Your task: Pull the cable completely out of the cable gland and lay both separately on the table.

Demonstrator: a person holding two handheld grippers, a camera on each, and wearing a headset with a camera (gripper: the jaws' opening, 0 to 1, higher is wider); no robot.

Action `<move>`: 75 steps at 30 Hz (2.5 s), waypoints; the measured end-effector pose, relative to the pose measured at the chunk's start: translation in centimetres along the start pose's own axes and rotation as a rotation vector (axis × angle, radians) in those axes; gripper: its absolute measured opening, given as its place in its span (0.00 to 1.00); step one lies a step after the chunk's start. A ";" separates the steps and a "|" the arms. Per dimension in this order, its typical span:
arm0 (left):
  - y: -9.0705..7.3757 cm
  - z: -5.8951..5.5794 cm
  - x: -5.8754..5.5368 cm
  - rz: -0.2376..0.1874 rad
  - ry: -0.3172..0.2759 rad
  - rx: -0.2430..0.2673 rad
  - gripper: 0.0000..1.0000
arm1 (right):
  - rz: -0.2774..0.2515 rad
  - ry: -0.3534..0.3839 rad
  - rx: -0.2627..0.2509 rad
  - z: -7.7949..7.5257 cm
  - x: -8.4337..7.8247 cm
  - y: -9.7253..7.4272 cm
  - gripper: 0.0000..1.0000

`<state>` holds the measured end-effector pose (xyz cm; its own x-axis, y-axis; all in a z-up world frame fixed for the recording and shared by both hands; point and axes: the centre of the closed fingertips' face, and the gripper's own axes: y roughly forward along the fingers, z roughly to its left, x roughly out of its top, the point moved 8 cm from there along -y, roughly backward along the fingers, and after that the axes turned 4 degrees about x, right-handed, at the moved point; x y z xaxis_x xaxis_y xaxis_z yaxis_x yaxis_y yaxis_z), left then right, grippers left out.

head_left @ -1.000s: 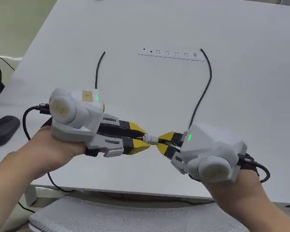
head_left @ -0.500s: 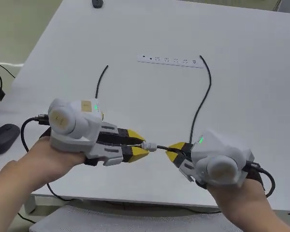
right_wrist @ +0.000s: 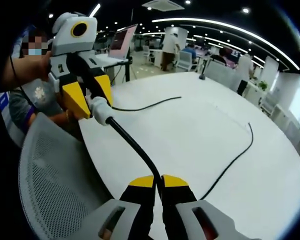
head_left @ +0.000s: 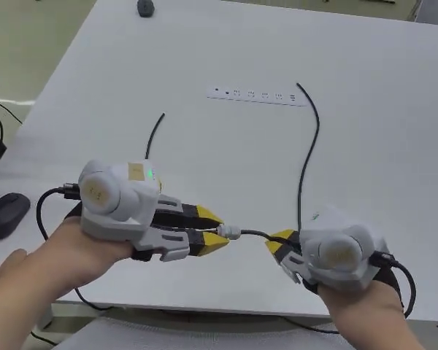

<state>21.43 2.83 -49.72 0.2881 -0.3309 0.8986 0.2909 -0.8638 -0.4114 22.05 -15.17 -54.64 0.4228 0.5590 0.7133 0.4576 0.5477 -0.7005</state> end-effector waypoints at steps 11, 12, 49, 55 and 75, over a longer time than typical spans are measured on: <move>1.3 0.2 -0.1 0.000 -0.004 -0.025 0.15 | 0.014 0.139 -0.016 -0.9 -1.3 0.3 0.00; 1.3 0.4 -0.2 0.006 -0.008 -0.025 0.15 | 0.015 0.123 -0.018 -0.9 -1.3 0.2 0.00; 0.3 0.8 0.0 -0.015 -0.014 0.006 0.15 | 0.011 -0.417 0.064 4.1 6.4 -1.0 0.03; 0.3 0.8 0.0 -0.018 -0.017 0.009 0.15 | 0.005 -0.354 0.063 3.6 6.2 -1.1 0.00; 0.4 0.6 0.0 -0.009 -0.001 0.016 0.15 | 0.022 -0.025 0.061 1.2 2.5 -0.5 0.00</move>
<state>22.14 2.70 -49.97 0.2863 -0.3224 0.9023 0.3078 -0.8608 -0.4052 21.92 -13.30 -52.51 0.4121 0.5868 0.6971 0.3997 0.5711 -0.7170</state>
